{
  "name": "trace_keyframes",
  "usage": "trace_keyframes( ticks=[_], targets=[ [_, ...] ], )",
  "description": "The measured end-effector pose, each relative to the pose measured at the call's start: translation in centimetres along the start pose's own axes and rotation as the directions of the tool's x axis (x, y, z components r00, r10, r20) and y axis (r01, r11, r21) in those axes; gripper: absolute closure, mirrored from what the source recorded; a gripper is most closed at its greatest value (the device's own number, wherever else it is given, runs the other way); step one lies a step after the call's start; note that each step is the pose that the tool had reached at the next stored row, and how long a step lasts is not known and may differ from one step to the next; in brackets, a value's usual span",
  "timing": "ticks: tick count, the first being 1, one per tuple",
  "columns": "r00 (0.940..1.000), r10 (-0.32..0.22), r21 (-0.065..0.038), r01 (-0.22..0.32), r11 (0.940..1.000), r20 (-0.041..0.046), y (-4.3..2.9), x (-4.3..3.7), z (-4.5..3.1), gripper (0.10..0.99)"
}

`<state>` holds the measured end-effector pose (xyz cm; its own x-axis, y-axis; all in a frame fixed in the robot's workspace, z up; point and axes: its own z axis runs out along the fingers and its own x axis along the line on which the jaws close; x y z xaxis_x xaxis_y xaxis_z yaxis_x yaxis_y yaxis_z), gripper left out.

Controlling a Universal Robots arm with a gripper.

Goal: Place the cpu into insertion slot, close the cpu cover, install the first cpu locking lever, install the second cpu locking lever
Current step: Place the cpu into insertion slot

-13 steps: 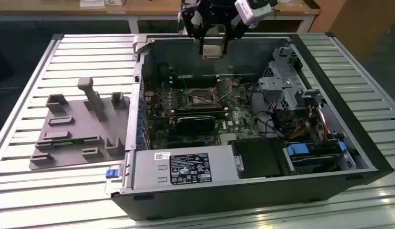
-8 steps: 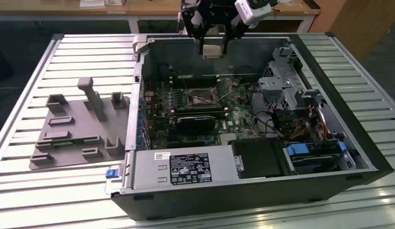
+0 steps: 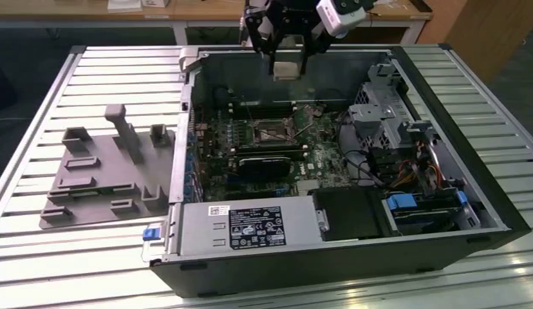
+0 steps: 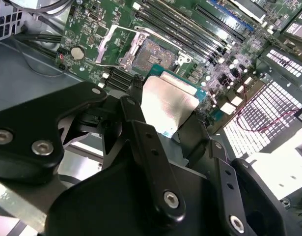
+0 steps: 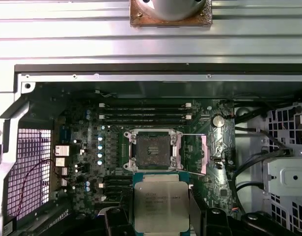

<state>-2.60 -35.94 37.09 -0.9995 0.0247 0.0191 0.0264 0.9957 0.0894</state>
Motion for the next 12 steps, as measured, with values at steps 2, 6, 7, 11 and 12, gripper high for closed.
trace_keyframes(
  ticks=[2,6,7,11,12],
  targets=[
    [1.0,0.0,0.0,0.0,1.0,0.0004,-0.02,0.0,0.2,0.549],
    [0.9998,0.021,0.0,-0.021,0.9998,0.0041,-0.04,0.06,0.49,0.549],
    [0.9995,0.03,0.0,-0.03,0.9996,0.0055,-0.05,0.08,0.57,0.549],
    [0.9976,0.068,-0.001,-0.068,0.9977,0.0106,-0.09,0.17,0.95,0.549],
    [0.9968,0.079,-0.001,-0.079,0.9969,0.0119,-0.1,0.18,1.06,0.549]
  ],
)
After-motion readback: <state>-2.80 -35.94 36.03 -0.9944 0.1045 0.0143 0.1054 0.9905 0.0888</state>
